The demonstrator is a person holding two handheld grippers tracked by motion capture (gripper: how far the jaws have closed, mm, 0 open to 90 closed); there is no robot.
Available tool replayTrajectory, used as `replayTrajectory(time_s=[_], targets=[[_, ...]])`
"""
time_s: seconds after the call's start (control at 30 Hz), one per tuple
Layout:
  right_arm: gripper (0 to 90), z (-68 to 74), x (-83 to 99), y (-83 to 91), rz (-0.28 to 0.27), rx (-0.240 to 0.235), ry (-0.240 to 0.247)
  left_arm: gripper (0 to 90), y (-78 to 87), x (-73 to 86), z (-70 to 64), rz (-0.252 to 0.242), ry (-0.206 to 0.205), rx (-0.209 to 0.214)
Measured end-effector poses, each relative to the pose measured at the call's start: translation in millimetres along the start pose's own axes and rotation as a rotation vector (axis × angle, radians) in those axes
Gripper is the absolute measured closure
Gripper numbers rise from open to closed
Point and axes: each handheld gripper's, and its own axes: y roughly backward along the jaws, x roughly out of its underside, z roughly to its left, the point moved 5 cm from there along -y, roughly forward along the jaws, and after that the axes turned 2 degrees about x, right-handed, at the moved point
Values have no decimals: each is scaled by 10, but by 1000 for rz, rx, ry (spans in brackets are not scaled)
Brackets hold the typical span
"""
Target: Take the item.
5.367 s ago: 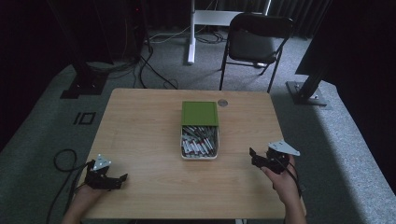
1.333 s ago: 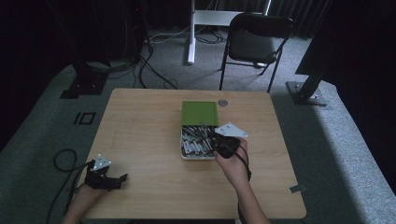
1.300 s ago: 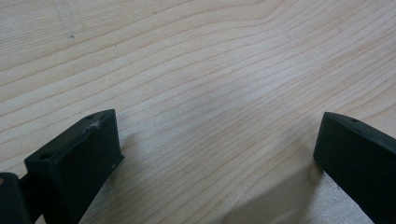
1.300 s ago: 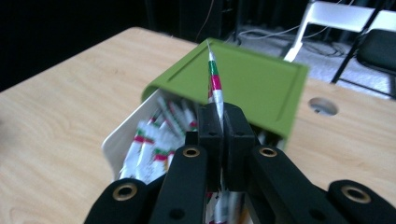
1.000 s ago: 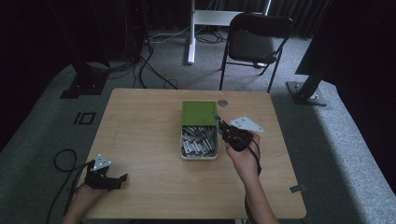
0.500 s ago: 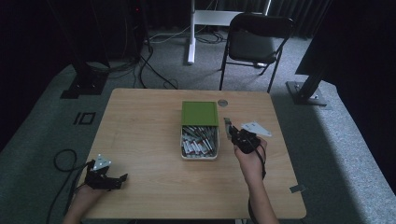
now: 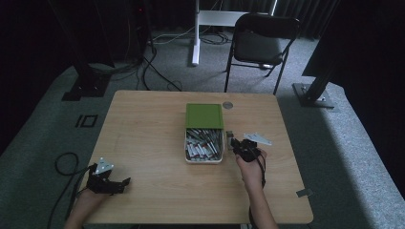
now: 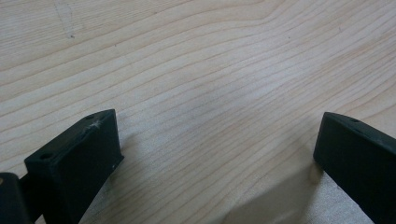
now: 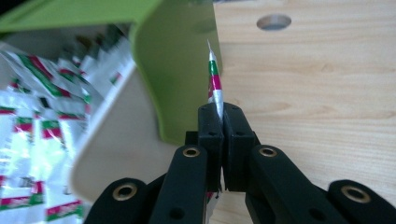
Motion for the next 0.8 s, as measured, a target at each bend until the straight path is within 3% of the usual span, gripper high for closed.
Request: replayTrajectory(time_s=[0.27,0.57,0.8], targets=[[879,-171,139,-142,48,31,-17,14,0,0,0,0,0,0],[863,-388,199,-189,77,73,-17,14,0,0,0,0,0,0],[825,-535,277,-246,108,78,-27,14,1,0,2,2,-2,0]])
